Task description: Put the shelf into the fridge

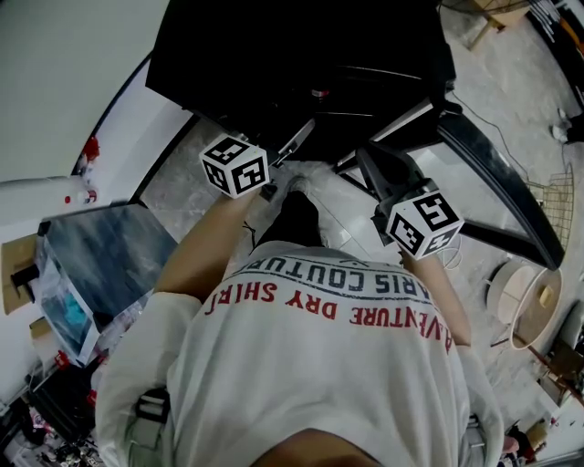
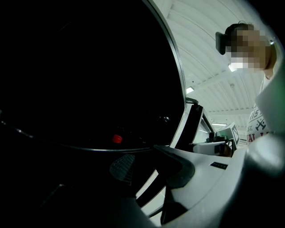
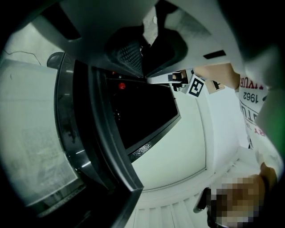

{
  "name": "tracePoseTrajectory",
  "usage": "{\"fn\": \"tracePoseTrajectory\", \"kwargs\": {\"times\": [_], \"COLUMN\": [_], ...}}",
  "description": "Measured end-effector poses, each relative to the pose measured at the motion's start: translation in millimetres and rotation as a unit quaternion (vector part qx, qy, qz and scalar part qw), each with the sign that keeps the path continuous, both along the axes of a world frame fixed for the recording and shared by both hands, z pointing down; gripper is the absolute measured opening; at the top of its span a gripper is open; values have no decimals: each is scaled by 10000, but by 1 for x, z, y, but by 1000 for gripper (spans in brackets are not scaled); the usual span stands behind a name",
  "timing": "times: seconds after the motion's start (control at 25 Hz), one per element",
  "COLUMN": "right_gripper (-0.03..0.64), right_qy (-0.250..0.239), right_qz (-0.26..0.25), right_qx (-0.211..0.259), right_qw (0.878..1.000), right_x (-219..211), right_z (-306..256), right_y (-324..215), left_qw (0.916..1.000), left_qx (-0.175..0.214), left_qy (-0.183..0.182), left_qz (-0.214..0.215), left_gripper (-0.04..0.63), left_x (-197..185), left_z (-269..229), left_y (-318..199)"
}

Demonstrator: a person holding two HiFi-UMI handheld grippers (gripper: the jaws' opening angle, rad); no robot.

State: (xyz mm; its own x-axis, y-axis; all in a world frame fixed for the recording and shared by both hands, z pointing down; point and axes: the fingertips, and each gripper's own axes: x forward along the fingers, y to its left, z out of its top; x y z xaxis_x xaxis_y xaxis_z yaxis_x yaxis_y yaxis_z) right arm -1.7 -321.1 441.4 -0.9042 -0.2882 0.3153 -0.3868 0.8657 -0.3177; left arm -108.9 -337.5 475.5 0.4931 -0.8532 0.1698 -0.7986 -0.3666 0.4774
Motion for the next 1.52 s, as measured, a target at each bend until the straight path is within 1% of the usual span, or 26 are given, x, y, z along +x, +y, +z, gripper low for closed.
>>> {"fn": "tracePoseTrajectory", "kwargs": {"times": [0.28, 0.68, 1.12, 1.32, 1.52], "right_gripper": [26, 26, 26, 26, 26], "right_qy": [47, 33, 30, 87, 124], "right_qz": [-54, -106, -141, -146, -149], "right_qx": [78, 73, 47, 94, 101], "right_qw": [9999, 9999, 9999, 9998, 9998], "right_x": [-1, -4, -6, -6, -6], "right_z": [0, 1, 3, 3, 3], "right_y": [0, 0, 4, 6, 9], "left_qw": [10000, 9998, 9994, 9991, 9987], "left_qx": [37, 52, 17, 83, 61], "left_qy": [-67, -150, -234, -265, -248], "left_qz": [-13, -92, -246, -306, -444], "left_gripper": [140, 141, 141, 143, 143], "left_x": [-7, -13, -24, -27, -31], "left_z": [0, 0, 2, 1, 1], "left_y": [-10, -25, -41, -46, -53]}}
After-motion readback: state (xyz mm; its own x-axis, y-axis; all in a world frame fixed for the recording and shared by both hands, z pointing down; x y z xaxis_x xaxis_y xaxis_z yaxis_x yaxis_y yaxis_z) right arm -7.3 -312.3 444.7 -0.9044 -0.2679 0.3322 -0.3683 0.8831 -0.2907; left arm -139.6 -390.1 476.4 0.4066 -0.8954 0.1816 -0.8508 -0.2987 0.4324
